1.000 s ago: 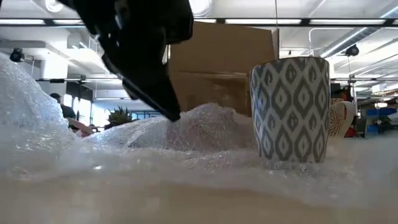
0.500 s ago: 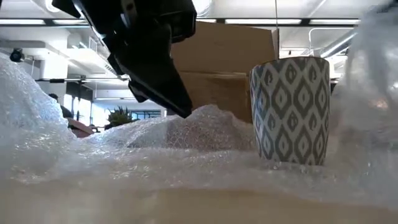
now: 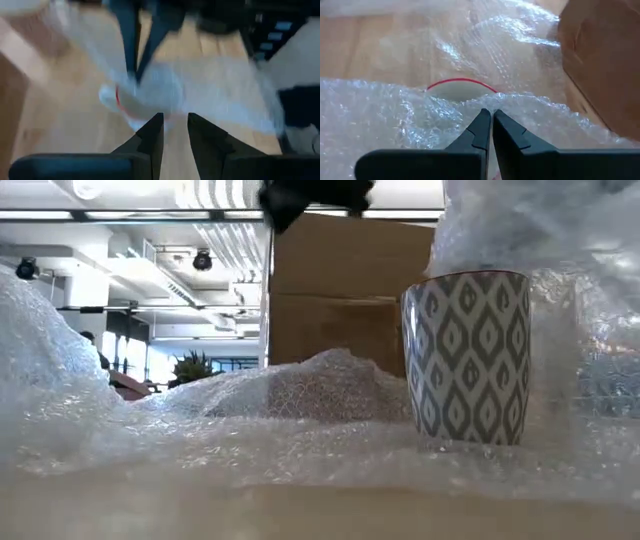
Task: Wrap mug
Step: Wrap the gray mug with bubble wrap
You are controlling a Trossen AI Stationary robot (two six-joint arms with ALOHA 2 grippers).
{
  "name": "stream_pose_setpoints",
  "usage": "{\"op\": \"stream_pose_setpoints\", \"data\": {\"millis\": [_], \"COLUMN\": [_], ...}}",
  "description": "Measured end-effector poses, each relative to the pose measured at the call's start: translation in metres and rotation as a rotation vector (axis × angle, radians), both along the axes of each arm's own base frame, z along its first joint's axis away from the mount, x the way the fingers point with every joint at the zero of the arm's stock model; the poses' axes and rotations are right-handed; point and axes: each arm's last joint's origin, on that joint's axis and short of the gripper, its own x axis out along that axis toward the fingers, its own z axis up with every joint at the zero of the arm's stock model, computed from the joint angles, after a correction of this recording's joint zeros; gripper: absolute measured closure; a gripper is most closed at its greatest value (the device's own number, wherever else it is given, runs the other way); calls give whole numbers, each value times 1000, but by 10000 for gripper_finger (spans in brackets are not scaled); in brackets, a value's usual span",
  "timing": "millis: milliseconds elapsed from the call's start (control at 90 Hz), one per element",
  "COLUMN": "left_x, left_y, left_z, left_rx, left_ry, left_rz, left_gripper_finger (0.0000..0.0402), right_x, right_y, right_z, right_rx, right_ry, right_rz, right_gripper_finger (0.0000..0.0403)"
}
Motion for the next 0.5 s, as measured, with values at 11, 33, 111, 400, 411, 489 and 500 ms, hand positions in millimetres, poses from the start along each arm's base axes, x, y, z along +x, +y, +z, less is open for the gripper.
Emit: {"op": "stream_pose_setpoints", "data": {"millis": [11,33,111,400,411,489,500], "left_x": [1,4,15,42,43,45,45], "left_y": [1,3,8,10,11,12,12], "left_z": [-1,-4,-15,-55,-56,-61,-61], "left_rx": [1,3,0,-24,-23,-21,-21], "left_ry": [2,6,10,11,14,22,22], "left_rz": [4,11,25,-7,-5,-1,0], "left_gripper_finger": [327,327,327,327,327,327,327], "right_x": [0,1,1,3,4,5,5], "right_y": [0,-1,-1,-1,-1,0,-1], "right_z": [0,0,0,1,1,2,2], "right_rx": [0,-2,-3,7,8,18,19], "right_ry": [0,-1,-4,-22,-24,-42,-43], "right_rz": [0,1,4,-1,-2,0,-1], "right_gripper_finger": [403,403,403,403,403,403,403]}}
